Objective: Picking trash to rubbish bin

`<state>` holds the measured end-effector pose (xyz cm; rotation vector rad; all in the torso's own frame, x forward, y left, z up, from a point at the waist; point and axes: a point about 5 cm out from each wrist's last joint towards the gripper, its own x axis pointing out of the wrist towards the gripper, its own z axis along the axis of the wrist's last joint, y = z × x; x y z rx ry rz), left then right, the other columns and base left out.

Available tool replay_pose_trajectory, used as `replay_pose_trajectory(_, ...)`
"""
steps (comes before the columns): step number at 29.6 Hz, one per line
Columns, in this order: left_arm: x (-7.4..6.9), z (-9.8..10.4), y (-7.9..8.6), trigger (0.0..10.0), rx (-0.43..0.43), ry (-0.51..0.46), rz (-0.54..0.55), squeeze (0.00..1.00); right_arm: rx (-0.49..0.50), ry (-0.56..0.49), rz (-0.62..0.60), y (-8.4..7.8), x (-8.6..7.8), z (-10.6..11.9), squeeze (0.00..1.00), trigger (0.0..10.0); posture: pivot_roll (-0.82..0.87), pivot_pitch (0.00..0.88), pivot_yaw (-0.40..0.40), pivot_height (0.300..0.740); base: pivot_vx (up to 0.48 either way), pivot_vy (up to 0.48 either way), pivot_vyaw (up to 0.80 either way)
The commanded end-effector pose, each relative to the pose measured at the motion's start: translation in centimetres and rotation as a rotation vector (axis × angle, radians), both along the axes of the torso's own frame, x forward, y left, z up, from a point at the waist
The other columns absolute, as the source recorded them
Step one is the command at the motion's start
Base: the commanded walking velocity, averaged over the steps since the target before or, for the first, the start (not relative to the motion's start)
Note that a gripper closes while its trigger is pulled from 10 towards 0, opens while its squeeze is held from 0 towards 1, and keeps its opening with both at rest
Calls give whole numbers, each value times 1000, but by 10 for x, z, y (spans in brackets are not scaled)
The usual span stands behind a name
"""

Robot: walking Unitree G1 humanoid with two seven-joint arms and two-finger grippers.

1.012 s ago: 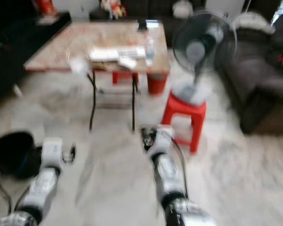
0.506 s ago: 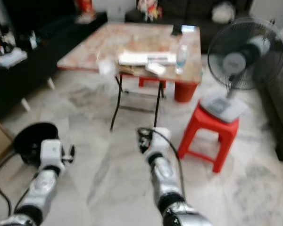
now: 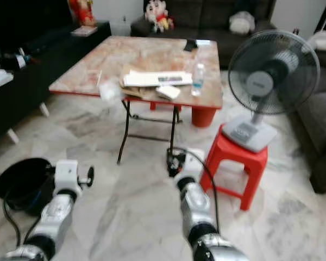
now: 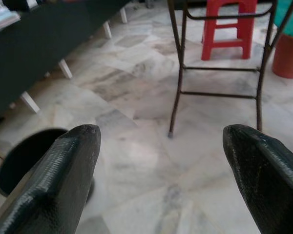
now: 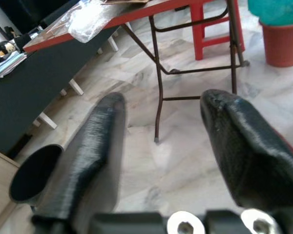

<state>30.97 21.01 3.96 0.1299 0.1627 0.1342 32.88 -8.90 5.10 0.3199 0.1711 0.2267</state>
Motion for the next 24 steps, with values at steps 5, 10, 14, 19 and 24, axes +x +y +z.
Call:
replay_pose_trajectory(5, 4, 1, -11, 10000, -11, 1, -37, 0, -17, -6, -30, -10, 4, 3, 1000, 10000, -25, 0, 43, 740, 376, 0, 0)
replay_pose_trajectory(10, 4, 0, -16, 10000, -14, 11, -69, 0, -10, 1, -45, -10, 4, 3, 1000, 10000, -29, 0, 50, 740, 378, 0, 0)
replay_pose_trajectory(14, 4, -2, -22, 10000, -14, 21, -94, 0, -27, 3, -42, -10, 4, 2, 1000, 10000, -30, 0, 53, 740, 376, 0, 0)
replay_pose_trajectory(19, 4, -2, -25, 10000, -15, 22, -107, 0, -17, -6, -41, -9, 5, 4, 1000, 10000, -29, 0, 53, 740, 376, 0, 0)
replay_pose_trajectory(24, 4, -2, -26, 10000, -17, 25, -114, 0, -17, -9, -30, -7, 5, 5, 1000, 10000, -30, 0, 53, 740, 376, 0, 0)
